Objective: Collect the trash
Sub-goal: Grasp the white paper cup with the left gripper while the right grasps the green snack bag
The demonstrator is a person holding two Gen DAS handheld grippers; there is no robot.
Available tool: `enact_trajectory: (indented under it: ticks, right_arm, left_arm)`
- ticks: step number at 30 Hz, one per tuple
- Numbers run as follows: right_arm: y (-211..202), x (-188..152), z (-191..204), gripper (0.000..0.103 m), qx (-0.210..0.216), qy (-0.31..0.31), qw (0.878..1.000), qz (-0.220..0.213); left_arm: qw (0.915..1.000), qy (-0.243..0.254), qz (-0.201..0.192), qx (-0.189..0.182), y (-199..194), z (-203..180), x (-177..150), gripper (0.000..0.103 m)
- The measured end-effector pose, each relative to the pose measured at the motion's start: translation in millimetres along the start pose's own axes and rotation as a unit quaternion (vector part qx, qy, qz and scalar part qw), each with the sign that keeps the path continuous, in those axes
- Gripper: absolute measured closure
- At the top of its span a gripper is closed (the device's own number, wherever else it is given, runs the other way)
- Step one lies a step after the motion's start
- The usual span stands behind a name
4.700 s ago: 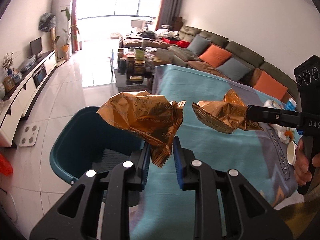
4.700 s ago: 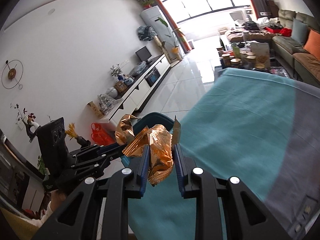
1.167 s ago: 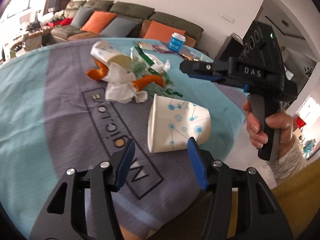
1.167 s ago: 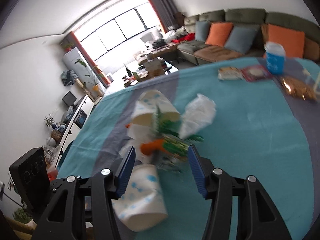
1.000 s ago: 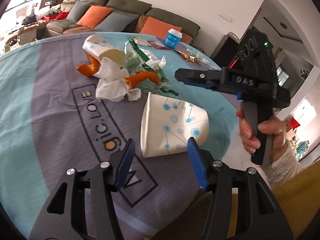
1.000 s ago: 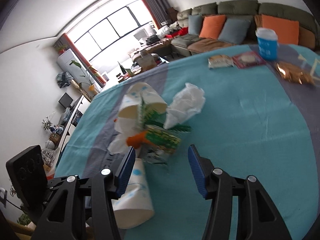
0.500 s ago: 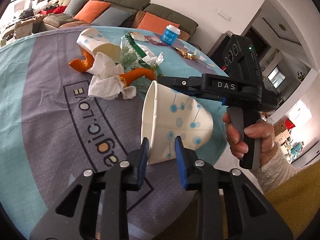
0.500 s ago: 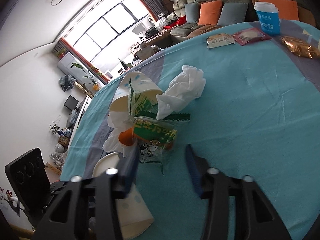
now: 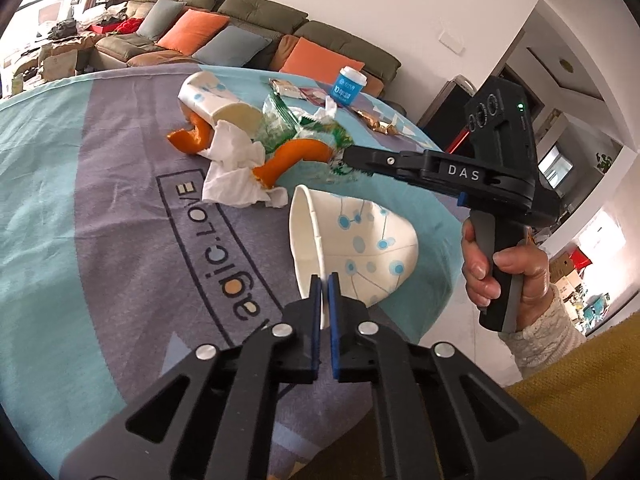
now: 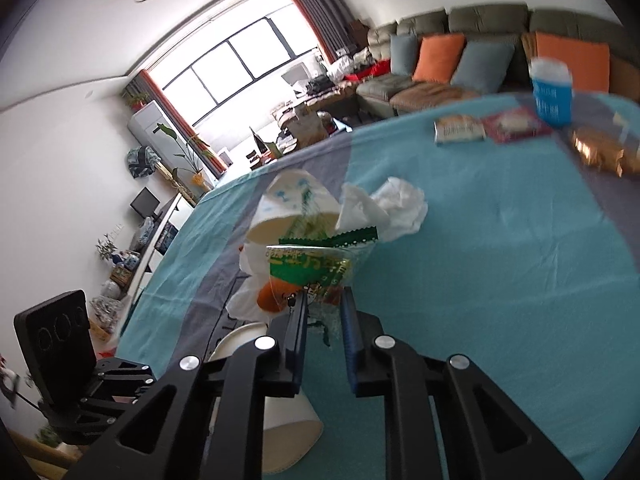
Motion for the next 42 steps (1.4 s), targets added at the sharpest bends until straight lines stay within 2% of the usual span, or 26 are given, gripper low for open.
enact_trajectory:
  ticks: [10, 17, 24, 28, 31, 35, 36, 37, 42]
  right_arm:
    - [-25.0, 16.7, 7.5, 0.089, -0.030, -0.026, 0.998, -0.044]
    - [-37.7, 23.3, 4.6, 0.089, -0.021, -0.017, 0.998, -0.060]
    - [-27.2, 17.2, 14.7, 0.089, -0.001, -0.028, 0.999, -0.042]
    - [-15.1, 7.8, 22.4, 0.089, 0.007, -0.030, 0.999, -0.023]
    - [-6.9, -1.7, 26.7, 0.089, 0.012, -0.031, 0.999, -0.007]
    - [0.1, -10.2, 28.7, 0.089, 0.016, -0.029, 0.999, 0.003]
    - [1.8, -11.6, 29.0, 0.089, 0.018, -0.027, 0.999, 0.005]
    - [2.6, -12.6, 29.4, 0.089, 0.019, -0.027, 0.999, 0.007]
    - [3.4, -12.6, 30.2, 0.089, 0.020, -0.025, 0.999, 0.008]
  left_arm:
    - [0.9997, -0.009, -0.024, 0.004, -19.2, 6.8, 1.1, 0.099]
    - [0.9987, -0.019, -0.043, 0.019, -37.8, 17.1, 0.3, 0.099]
    - [0.9996, -0.006, -0.022, 0.018, -30.7, 16.8, -3.9, 0.095]
    - [0.9999, -0.003, -0.009, 0.013, -20.4, 13.8, -5.4, 0.084]
    - [0.9999, -0.004, -0.009, 0.005, -18.3, 13.6, -6.7, 0.080]
    - [1.0000, -0.003, -0.008, -0.006, -15.2, 12.3, -6.6, 0.080]
    - [0.9999, -0.002, -0.006, -0.007, -14.4, 11.5, -6.7, 0.081]
    - [1.0000, -0.001, -0.006, -0.007, -13.3, 10.8, -6.9, 0.089]
    - [0.9999, 0.004, -0.012, -0.005, -15.2, 5.7, -6.6, 0.095]
Point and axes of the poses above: each gripper's, at about its wrist camera, not at the fingertips, and y roughly the way its jaws point, z to its left, x to its top, the point moved 1 cm from there along y, roughly the way its jaws point, and after that the axes turned 7 degrees about y, right-handed, at the moved point
